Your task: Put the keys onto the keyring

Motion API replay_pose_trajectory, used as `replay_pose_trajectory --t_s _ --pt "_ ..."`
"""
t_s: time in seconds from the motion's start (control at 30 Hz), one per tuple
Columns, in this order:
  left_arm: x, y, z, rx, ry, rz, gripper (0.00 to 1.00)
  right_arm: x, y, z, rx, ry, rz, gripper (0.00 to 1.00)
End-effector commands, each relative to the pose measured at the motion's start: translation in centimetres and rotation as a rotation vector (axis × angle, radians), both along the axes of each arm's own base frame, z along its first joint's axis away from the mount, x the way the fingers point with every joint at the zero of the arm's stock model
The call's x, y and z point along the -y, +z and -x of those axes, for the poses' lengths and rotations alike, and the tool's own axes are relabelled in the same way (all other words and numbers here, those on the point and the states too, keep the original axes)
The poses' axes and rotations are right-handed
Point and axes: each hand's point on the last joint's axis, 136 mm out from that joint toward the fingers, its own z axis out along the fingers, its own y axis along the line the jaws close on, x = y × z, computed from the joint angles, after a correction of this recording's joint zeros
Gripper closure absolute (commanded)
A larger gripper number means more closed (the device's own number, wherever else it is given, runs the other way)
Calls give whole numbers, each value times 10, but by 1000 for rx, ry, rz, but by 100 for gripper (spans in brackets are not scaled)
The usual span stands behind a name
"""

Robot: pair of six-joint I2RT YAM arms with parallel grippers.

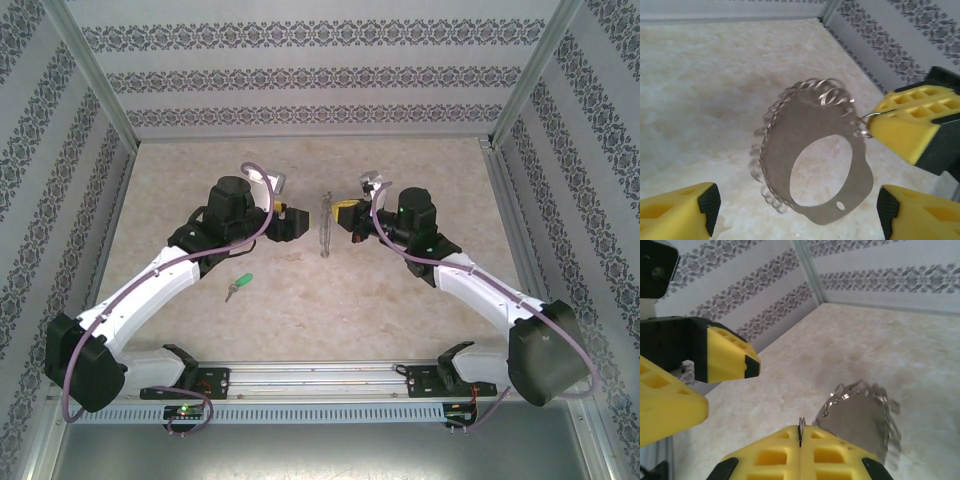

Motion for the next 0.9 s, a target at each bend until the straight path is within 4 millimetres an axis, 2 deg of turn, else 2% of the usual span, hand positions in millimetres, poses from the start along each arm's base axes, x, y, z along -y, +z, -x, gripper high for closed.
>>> replay_pose_trajectory --t_s 0.0,0.17,0.37,0.67,0.87 --pt "13 28 7 85 -106 115 29 -9 17 13 42 109 -71 100" --pt "29 26 13 57 -203 194 43 -9 13 16 11 142 -84 100" --pt "42 24 15 41 -268 265 55 -10 5 19 -21 165 -97 100" --pt "46 13 8 15 -266 276 59 -13 3 16 -45 186 -126 100" --pt "44 9 5 19 -246 255 59 -9 4 17 -46 187 -140 100"
